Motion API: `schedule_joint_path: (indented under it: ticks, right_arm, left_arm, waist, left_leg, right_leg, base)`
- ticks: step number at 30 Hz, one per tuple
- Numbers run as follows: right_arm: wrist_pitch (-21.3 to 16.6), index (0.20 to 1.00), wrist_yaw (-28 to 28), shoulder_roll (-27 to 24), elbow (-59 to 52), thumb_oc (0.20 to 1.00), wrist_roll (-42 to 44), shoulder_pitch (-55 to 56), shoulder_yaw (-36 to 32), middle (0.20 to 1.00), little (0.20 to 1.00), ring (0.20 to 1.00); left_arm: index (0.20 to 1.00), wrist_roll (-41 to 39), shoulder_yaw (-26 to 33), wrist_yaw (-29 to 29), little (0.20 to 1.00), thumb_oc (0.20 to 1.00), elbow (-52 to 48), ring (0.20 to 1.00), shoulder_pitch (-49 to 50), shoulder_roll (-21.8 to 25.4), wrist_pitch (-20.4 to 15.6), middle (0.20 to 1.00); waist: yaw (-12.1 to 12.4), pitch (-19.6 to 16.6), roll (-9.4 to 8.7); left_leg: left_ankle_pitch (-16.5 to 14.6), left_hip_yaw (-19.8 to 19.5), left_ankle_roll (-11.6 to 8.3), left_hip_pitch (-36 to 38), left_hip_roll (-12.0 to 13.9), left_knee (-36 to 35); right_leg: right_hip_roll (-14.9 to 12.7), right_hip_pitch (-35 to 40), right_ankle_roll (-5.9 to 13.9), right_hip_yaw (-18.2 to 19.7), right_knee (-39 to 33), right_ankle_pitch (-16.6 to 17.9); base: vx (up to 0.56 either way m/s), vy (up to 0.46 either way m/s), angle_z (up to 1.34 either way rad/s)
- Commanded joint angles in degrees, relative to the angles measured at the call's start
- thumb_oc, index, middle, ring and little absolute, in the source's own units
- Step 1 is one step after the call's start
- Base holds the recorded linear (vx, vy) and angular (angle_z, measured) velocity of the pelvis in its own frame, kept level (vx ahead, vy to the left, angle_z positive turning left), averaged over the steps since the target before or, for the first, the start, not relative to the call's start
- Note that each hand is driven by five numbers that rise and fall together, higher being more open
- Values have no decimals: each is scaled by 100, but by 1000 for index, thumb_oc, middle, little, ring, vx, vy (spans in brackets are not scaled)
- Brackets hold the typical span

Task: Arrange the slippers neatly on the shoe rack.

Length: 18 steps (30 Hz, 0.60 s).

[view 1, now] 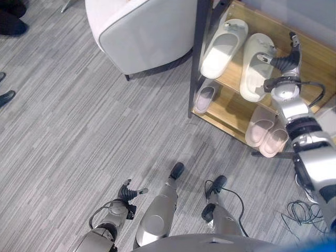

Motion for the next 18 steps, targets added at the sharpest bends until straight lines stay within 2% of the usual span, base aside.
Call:
schedule_joint_path:
  ticks: [1,10,18]
  right_arm:
    - [-338,1000,-198,-162,1,1000,8,-87,-73,1000,1000,1000]
    - [-504,1000,-119,661,-725,1000,-79,1072,-320,1000,1000,1000]
    - [-597,1000,111,1243,-1293,1000,-188,1662,-53,1000,1000,1000]
  left_arm:
    - [1000,87,49,0,1000,1000,328,1000,-72,-56,17,1000]
    - [1000,161,164,-24,1000,1000,265,1000,20,-216,76,1000]
    - [1000,139,255,-46,1000,1000,240,1000,57,-292,101,1000]
  waist:
    - [98,107,105]
    - [-80,65,154]
    - [-183,53,151]
  left_leg:
    - [58,-23,-119,527,138,-1155]
    - [2,55,-77,675,156,-1155]
    - [-5,88,-73,766,200,-1155]
  right_leg:
    - [-242,1037,802,-9,33,-774]
    - [-244,1140,796,50,46,-787]
    - [-224,1211,783,70,63,-806]
  base:
    - [4,15,-6]
    - [6,4,-5]
    - [3,-2,-1]
